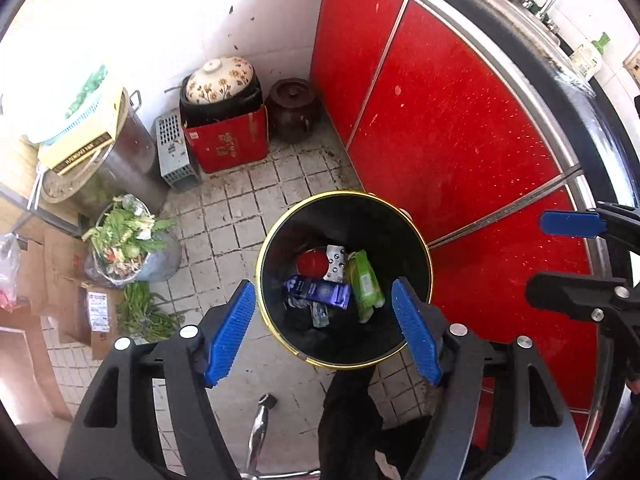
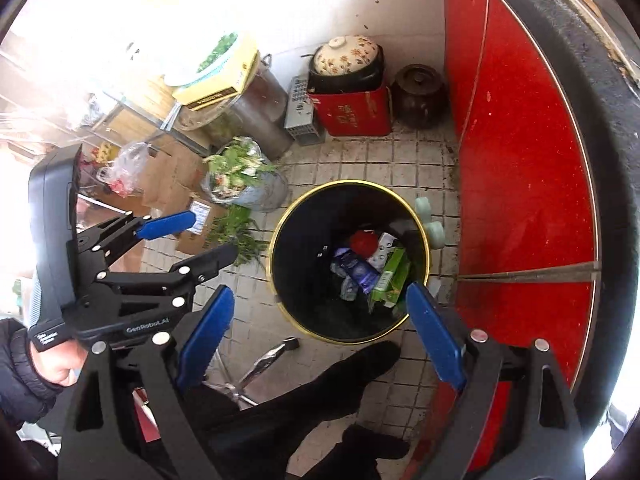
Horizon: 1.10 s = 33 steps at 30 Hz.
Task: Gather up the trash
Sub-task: 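Swing both tools back to the countertop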
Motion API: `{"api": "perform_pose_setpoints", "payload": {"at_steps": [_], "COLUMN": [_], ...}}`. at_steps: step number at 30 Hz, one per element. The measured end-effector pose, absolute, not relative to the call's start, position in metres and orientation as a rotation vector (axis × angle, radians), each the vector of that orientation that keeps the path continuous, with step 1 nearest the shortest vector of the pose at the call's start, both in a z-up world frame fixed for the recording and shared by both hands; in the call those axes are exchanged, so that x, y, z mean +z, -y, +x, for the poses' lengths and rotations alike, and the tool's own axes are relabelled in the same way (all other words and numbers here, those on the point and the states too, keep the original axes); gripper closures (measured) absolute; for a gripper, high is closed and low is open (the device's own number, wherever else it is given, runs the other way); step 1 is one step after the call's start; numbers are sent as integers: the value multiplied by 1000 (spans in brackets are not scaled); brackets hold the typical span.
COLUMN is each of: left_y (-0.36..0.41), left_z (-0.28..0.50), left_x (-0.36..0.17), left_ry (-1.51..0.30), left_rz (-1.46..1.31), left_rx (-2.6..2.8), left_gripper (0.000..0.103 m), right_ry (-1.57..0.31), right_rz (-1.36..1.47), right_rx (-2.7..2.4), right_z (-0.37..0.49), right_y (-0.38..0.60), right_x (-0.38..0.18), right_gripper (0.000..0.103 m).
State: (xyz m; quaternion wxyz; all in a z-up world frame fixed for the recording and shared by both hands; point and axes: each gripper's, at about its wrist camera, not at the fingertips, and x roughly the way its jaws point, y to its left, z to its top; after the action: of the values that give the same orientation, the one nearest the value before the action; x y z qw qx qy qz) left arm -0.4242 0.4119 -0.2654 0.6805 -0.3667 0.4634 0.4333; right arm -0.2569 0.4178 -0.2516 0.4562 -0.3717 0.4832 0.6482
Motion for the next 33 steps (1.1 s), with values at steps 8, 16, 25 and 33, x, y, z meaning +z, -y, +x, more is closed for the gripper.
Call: {"api": "perform_pose_setpoints", "payload": {"at_steps": [8, 16, 25, 33], "left_y": [-399, -356, -229, -91], "left_z": [-415, -312, -124, -4], "left_x": [-210, -133, -87, -74], "left_ry": [-995, -931, -919, -956], "left_rz": [-725, -515, -250, -176], "left_rx": [983, 793, 328, 0], "left_gripper": [32, 19, 16, 16], "right_ry": [-1081, -934, -886, -875], "right_rz": [-808, -557, -257, -46], "right_rx": [1588, 1353, 830, 485], "right_z": [-226, -135, -20, 23], "right_y": [-379, -254, -24, 162], "right_x": [-181, -99, -57, -62], "right_gripper": [18, 17, 17, 17]}}
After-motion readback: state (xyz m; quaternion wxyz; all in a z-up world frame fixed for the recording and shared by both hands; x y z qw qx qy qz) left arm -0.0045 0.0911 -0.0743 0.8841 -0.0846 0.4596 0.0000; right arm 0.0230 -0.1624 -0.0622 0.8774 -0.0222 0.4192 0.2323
